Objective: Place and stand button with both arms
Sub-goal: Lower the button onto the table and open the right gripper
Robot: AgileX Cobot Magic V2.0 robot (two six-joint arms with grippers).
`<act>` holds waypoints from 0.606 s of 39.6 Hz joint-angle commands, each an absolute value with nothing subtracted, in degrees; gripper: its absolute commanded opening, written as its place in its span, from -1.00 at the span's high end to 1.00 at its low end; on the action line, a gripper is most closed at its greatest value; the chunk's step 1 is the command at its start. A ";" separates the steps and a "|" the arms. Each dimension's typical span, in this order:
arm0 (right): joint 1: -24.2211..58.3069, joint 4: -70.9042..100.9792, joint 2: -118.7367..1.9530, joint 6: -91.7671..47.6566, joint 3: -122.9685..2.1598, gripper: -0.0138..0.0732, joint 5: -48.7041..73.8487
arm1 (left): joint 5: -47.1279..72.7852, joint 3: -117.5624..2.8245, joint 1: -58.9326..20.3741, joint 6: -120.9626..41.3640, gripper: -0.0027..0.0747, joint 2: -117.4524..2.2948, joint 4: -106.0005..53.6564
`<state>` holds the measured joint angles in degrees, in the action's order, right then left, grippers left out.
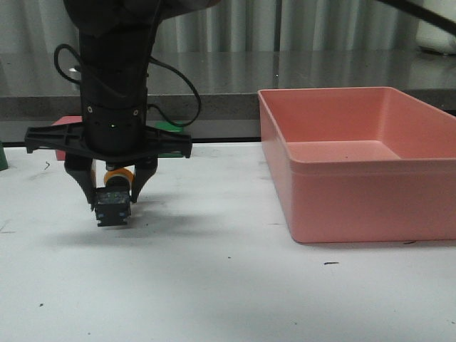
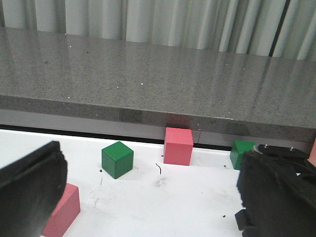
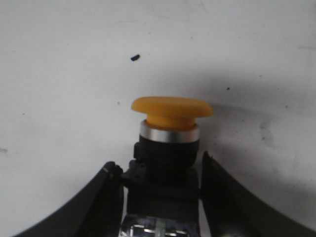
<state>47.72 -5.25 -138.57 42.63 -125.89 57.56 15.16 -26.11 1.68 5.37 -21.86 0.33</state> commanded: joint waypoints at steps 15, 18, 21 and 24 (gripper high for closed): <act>46.99 -4.09 -134.69 46.11 -128.24 0.10 53.13 | 12.06 -28.25 1.79 5.83 -0.81 -22.66 0.00; 46.78 -3.27 -134.69 47.45 -128.24 -0.01 53.06 | 12.06 -28.25 1.79 5.83 -0.81 -22.66 0.00; 46.73 -3.27 -134.69 47.63 -128.24 -0.09 52.84 | 12.06 -28.25 1.79 5.83 -0.81 -22.66 0.00; 46.67 -3.26 -134.69 47.63 -128.24 -0.14 52.91 | 12.06 -28.25 1.79 5.83 -0.81 -22.66 0.00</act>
